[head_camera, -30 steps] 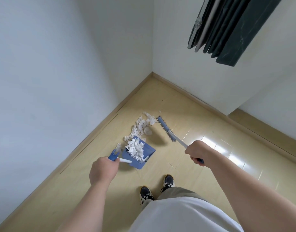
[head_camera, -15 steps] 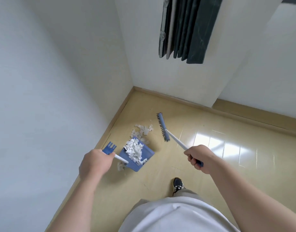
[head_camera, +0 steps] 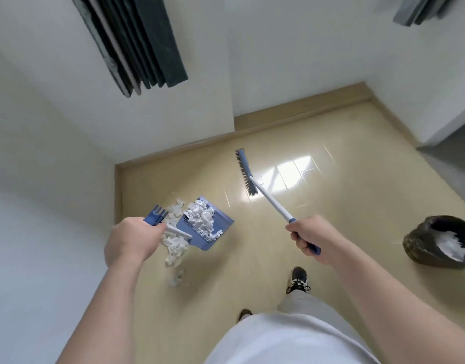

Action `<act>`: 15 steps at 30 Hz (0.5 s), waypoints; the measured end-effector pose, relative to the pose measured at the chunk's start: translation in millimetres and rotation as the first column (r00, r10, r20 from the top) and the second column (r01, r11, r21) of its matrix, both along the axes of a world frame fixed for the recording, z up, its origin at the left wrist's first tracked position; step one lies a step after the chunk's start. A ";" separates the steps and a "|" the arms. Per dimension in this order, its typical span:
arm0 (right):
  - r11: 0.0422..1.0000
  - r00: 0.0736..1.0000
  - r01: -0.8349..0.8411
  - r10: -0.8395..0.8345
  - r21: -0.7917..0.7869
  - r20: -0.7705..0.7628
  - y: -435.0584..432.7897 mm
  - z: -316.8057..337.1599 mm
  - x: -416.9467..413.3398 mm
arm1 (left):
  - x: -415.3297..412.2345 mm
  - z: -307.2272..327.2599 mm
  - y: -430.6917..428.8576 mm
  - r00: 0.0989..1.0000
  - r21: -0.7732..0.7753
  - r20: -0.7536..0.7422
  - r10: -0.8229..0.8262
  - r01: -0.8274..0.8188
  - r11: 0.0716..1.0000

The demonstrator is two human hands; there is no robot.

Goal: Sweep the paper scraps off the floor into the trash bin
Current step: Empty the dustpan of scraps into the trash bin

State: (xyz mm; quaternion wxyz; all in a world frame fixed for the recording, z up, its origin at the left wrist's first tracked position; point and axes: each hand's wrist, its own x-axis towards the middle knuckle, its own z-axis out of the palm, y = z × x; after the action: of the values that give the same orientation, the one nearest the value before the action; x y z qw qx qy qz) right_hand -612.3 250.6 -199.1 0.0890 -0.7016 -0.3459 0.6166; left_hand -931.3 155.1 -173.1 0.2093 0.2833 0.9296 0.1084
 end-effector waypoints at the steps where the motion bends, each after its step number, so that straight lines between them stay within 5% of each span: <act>1: 0.999 0.999 0.033 -0.033 0.001 0.001 -12.0 2.8 12.5 | 6.6 4.9 3.4 0.999 0.000 -0.010 -0.031 0.031 1.000; 15: 0.909 0.916 0.396 -0.380 0.129 -0.133 -165.8 23.1 240.2 | 228.7 46.6 -8.1 0.894 0.031 -0.069 -0.443 0.446 0.895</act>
State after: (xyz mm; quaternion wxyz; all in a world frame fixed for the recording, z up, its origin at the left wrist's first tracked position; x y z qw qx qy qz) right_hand -372.1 84.7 -176.0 0.2813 -0.7141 -0.2409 0.5941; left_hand -702.6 147.0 -126.5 0.1940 0.4960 0.8434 0.0703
